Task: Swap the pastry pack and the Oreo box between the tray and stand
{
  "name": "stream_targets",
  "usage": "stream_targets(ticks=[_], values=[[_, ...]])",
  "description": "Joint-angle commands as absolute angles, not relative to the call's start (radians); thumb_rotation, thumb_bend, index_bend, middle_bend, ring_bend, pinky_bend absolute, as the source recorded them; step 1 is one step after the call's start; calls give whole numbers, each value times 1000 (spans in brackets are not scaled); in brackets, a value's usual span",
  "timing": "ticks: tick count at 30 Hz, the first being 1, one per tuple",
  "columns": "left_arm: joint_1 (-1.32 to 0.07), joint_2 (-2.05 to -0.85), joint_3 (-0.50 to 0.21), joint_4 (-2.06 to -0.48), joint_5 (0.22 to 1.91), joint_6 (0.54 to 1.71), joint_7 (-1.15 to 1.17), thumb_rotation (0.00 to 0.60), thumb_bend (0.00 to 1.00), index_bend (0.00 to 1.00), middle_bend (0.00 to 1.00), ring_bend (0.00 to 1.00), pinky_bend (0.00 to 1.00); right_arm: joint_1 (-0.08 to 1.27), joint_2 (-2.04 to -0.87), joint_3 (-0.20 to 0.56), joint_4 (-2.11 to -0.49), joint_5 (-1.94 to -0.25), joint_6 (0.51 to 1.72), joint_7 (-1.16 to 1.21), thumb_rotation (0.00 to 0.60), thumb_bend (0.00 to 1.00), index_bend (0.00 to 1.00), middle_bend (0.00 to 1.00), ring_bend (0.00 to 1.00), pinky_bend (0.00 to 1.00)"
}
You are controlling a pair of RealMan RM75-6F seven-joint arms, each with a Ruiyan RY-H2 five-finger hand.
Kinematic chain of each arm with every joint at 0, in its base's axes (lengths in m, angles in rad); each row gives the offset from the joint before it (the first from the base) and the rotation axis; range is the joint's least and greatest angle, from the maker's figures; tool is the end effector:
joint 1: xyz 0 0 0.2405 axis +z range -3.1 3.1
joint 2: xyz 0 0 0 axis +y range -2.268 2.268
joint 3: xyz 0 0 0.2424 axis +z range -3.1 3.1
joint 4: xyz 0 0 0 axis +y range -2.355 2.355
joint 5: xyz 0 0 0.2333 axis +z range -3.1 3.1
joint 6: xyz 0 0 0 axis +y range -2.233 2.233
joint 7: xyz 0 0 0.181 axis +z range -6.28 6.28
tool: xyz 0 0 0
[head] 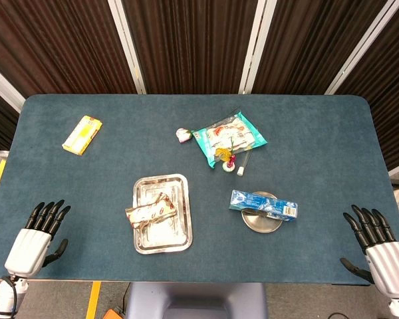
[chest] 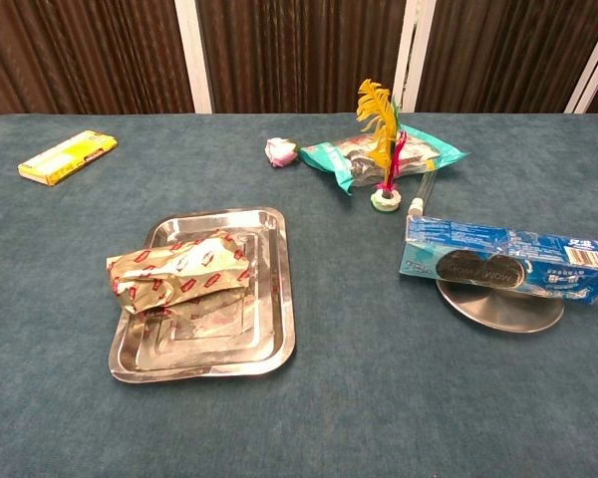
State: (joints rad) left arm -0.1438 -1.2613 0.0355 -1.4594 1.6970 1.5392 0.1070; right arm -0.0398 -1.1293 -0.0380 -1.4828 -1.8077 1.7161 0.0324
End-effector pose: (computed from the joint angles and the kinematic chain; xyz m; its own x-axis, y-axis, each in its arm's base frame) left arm -0.2820 0.2134 0.0809 0.5082 -0.0207 0.8610 0.8294 -0.2576 -0.4958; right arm -0.2966 -0.1543 0.1383 0.4483 0.0776 0.8905 -0.8666 -0.2067 0.4543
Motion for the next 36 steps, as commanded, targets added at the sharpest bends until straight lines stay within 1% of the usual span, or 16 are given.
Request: stream_targets(ticks=[1, 4, 7, 10, 13, 16, 19, 22, 26, 29, 32, 34, 36], values=[[-145, -1261, 35, -1461, 1699, 1539, 106, 600, 413, 0, 0, 0, 0, -41, -1129, -38, -1484, -1805, 1719, 33, 600, 174, 0, 0, 0, 0], [-157, -1267, 29, -1443, 1712, 1543, 65, 600, 413, 0, 0, 0, 0, -41, -1131, -41, -1484, -1804, 1713, 24, 600, 174, 0, 0, 0, 0], [-184, -1276, 35, -1439, 1715, 1509, -61, 600, 405, 0, 0, 0, 0, -44, -1126, -43, -1494, -1798, 1711, 25, 600, 173, 0, 0, 0, 0], [-242, -1271, 46, -1450, 1753, 1437, -102, 600, 383, 0, 0, 0, 0, -44, -1124, -41, -1499, -1786, 1706, 24, 600, 174, 0, 0, 0, 0], [-301, -1288, 33, -1481, 1755, 1346, -24, 600, 369, 0, 0, 0, 1, -39, -1123, -42, -1518, -1766, 1675, 1, 600, 173, 0, 0, 0, 0], [-361, -1313, 10, -1527, 1725, 1242, 25, 600, 372, 0, 0, 0, 9, -31, -1118, -48, -1525, -1772, 1657, -2, 600, 174, 0, 0, 0, 0], [-417, -1352, -22, -1541, 1666, 1144, 49, 600, 370, 0, 0, 0, 16, -23, -1109, -46, -1529, -1759, 1639, 15, 600, 173, 0, 0, 0, 0], [-456, -1409, -50, -1537, 1609, 1080, 69, 600, 365, 0, 0, 0, 16, -18, -1098, -41, -1532, -1741, 1632, 40, 600, 173, 0, 0, 0, 0], [-499, -1510, -75, -1490, 1566, 1036, 47, 600, 361, 0, 0, 0, 23, -14, -1082, -41, -1536, -1726, 1618, 70, 600, 174, 0, 0, 0, 0], [-533, -1591, -99, -1411, 1531, 1009, 103, 600, 361, 0, 0, 0, 28, -9, -1064, -49, -1545, -1722, 1601, 96, 600, 173, 0, 0, 0, 0], [-549, -1640, -116, -1367, 1490, 995, 159, 600, 361, 0, 0, 0, 38, -10, -1053, -53, -1546, -1728, 1607, 115, 600, 174, 0, 0, 0, 0], [-555, -1661, -125, -1352, 1452, 982, 187, 600, 360, 0, 0, 0, 66, -12, -1048, -52, -1543, -1725, 1611, 126, 600, 174, 0, 0, 0, 0], [-558, -1674, -132, -1337, 1416, 973, 218, 600, 360, 0, 0, 0, 125, -13, -1044, -49, -1541, -1714, 1611, 134, 600, 174, 0, 0, 0, 0]])
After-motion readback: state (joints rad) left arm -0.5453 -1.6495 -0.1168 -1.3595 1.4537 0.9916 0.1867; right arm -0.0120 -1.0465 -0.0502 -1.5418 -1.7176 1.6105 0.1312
